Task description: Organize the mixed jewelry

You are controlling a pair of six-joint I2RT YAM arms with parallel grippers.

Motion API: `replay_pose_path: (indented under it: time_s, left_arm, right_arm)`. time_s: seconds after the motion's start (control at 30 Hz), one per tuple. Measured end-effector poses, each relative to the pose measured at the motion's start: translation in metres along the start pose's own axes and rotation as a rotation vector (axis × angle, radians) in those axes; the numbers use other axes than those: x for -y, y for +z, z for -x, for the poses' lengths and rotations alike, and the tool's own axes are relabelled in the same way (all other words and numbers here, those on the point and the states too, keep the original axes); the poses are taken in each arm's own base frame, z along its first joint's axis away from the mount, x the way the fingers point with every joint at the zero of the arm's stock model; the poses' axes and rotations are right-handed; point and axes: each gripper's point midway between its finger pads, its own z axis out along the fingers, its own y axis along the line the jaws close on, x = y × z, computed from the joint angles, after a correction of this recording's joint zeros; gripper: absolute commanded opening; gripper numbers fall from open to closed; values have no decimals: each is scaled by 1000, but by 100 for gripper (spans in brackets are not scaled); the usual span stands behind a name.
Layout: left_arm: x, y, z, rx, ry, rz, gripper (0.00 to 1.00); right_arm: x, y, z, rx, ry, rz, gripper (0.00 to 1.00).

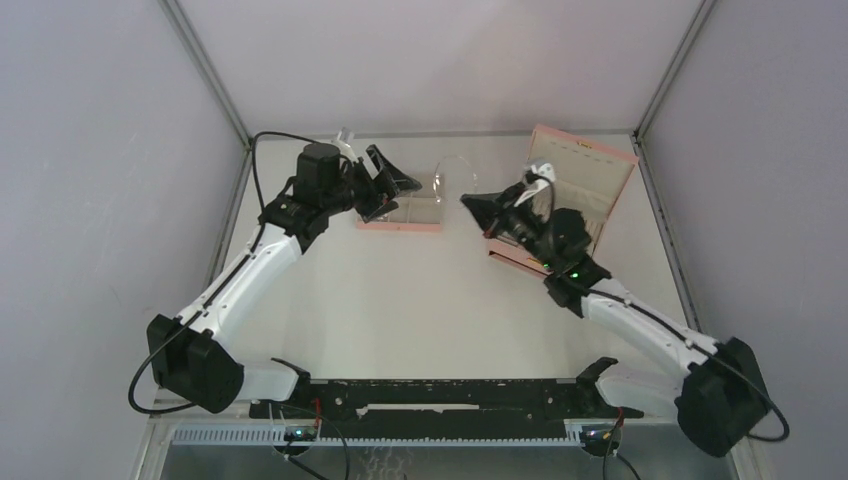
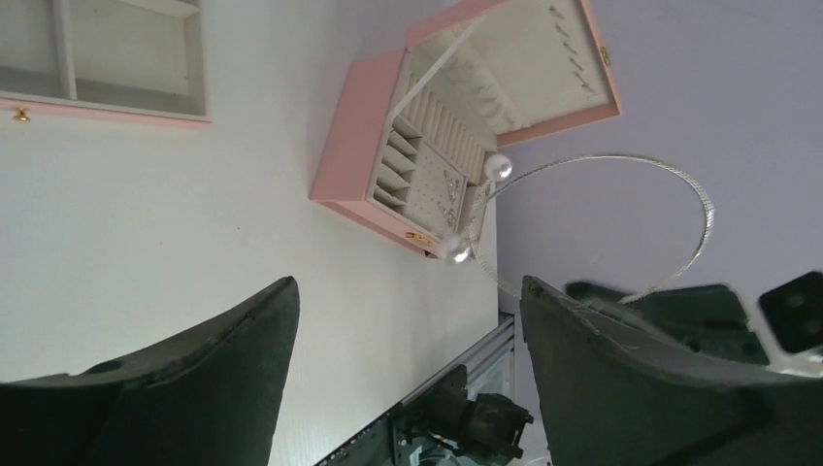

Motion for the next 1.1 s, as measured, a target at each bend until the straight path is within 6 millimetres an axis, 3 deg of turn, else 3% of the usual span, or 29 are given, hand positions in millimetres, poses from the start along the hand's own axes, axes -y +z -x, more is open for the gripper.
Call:
replay_pose_path:
  time_s: [0.17, 0.23, 0.3, 0.5, 0.73, 0.97, 1.1]
  left_arm:
    - [-2, -8, 3, 12, 58, 3, 89]
    - [-2, -14, 6, 27, 86, 2, 89]
    - [-1, -20, 10, 44, 109, 2, 89]
    - [1, -30, 17, 78, 164, -6, 89]
    - [0, -30, 17, 78, 185, -5, 88]
    - [-3, -31, 18, 76, 202, 1, 88]
    - [-4, -31, 20, 78, 203, 3, 88]
  right_arm:
    - [41, -49, 36, -40, -103, -18, 0]
    - [44, -77, 39, -103, -150, 20, 0]
    - [65, -95, 48, -120, -174, -24, 0]
    - [109, -152, 38, -277, -173, -111, 0]
    - [122, -172, 9, -390, -201, -97, 0]
    - [168, -178, 14, -368, -104, -138, 0]
    - [182, -173, 24, -356, -86, -131, 0]
